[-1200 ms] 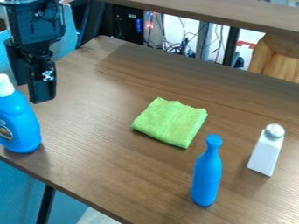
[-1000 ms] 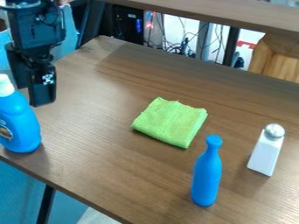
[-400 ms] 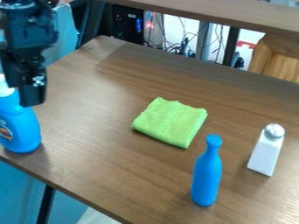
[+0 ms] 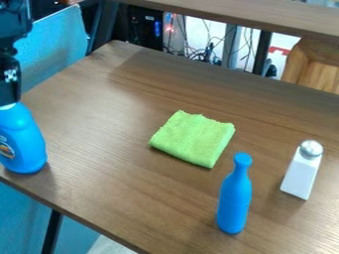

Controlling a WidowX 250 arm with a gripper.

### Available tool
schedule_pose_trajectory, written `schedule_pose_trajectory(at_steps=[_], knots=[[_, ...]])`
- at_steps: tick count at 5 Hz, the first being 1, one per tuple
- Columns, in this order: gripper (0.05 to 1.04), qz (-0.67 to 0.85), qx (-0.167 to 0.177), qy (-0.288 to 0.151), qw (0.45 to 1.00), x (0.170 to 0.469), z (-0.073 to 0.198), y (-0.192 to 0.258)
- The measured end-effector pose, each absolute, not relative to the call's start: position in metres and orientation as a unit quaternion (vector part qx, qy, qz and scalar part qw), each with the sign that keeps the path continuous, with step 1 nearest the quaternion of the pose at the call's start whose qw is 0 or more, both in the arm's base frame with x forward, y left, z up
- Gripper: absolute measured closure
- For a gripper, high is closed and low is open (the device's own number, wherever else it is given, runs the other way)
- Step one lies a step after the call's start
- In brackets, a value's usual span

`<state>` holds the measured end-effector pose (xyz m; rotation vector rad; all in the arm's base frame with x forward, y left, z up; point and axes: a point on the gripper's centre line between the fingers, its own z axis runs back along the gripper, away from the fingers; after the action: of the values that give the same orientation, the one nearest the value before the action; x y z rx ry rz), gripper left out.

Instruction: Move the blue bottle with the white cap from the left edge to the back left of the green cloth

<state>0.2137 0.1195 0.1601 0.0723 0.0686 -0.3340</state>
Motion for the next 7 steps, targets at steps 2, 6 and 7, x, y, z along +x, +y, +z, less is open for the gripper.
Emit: schedule_pose_trajectory(at_steps=[2, 6, 7], knots=[[0.083, -0.139, 0.024, 0.027, 0.990, 0.217, 0.163, 0.139], [0.083, -0.114, 0.018, 0.067, 0.991, 0.225, 0.135, 0.149], [0.083, -0.110, 0.018, 0.075, 0.991, 0.227, 0.128, 0.151]])
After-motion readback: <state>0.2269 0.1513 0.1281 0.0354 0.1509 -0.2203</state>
